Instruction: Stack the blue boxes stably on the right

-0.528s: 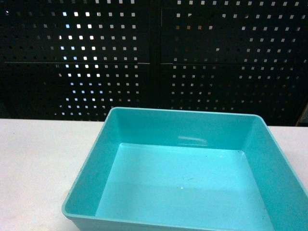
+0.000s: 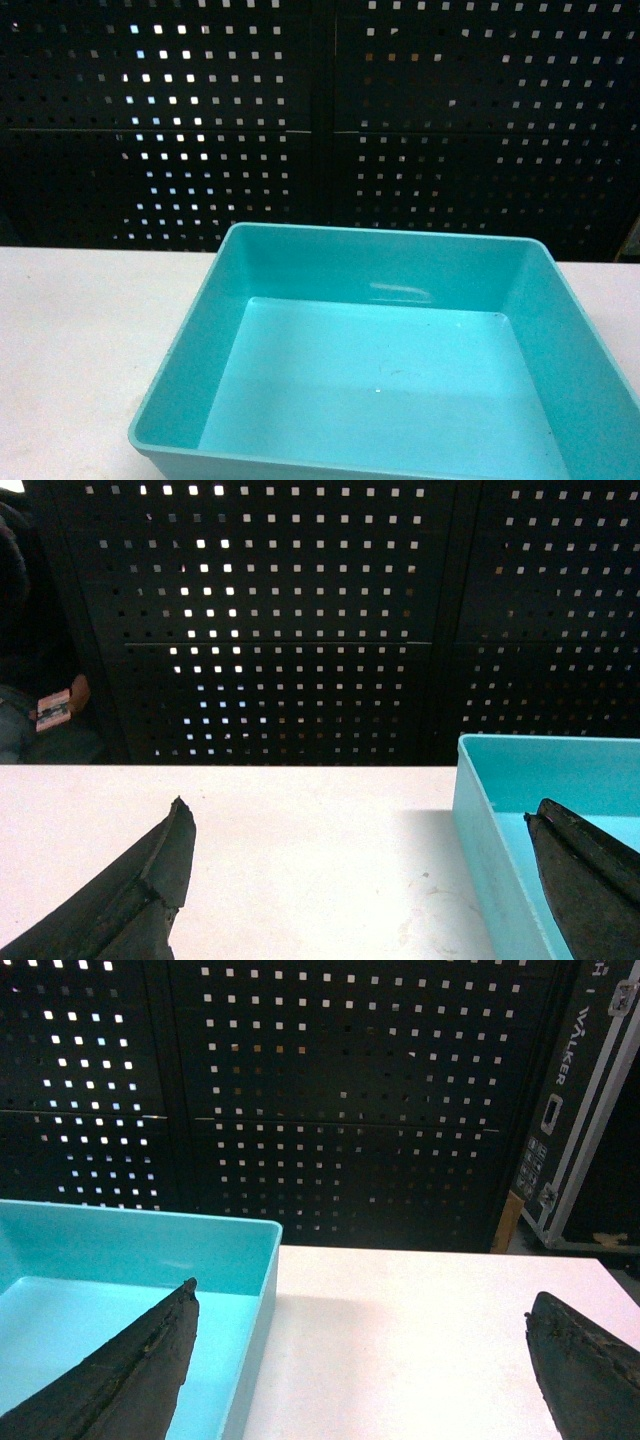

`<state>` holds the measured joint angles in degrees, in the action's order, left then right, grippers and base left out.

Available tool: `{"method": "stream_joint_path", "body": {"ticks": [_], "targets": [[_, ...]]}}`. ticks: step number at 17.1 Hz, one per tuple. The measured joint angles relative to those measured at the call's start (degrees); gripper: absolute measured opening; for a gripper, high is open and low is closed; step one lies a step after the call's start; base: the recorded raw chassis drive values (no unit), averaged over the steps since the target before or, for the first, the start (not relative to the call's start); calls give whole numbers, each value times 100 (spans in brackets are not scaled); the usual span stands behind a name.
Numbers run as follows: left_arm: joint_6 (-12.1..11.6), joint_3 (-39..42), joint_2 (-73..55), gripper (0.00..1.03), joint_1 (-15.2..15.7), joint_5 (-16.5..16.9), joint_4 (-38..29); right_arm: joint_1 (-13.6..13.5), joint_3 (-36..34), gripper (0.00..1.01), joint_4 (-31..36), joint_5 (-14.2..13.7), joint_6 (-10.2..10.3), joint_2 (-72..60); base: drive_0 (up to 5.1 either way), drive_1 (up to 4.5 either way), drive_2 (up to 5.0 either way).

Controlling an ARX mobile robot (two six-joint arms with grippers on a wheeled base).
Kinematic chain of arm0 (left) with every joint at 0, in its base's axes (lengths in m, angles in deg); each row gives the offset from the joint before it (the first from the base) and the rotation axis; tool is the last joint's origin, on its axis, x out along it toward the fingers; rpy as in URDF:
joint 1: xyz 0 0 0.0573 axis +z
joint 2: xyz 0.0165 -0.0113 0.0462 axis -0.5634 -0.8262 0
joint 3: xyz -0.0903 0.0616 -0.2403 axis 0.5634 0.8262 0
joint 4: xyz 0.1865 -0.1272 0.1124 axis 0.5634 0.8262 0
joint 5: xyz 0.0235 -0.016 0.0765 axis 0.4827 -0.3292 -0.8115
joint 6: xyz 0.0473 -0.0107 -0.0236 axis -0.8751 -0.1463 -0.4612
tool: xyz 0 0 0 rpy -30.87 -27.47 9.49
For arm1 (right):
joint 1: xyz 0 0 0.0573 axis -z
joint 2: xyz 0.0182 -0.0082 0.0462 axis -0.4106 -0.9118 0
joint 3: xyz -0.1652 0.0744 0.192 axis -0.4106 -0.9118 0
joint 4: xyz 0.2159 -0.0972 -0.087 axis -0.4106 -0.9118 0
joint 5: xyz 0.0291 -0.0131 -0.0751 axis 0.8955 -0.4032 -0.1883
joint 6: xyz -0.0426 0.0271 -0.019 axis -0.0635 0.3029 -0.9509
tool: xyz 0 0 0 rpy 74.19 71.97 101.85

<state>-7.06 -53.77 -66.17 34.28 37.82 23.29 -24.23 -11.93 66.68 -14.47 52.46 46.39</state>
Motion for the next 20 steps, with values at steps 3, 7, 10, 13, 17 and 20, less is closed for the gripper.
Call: {"method": "stream_joint_path", "body": {"ticks": [3,7,10,13,17,20], "targets": [[0,0,0,98,0,0,0,0,0,98,0,0,0,0,0,0,0],[0,0,0,98,0,0,0,0,0,98,2,0,0,0,0,0,0],[-2,0,-245,98,-756,-809,-330,129,-4,98,-57,203,-4,4,0,0,0],[0,-87,-1322,98,-997,-981,-1235,562,0,98,562,625,-46,-619,0,0,0],[-35,-1154,-4197,98,-732,-337,-3250,57,579,98,2822,553,-411,-3700,0,0,0],[-50,-2186,-6216,98,-732,-153,-3324,-304,1545,98,3558,328,-715,-6000,0,0,0]]}}
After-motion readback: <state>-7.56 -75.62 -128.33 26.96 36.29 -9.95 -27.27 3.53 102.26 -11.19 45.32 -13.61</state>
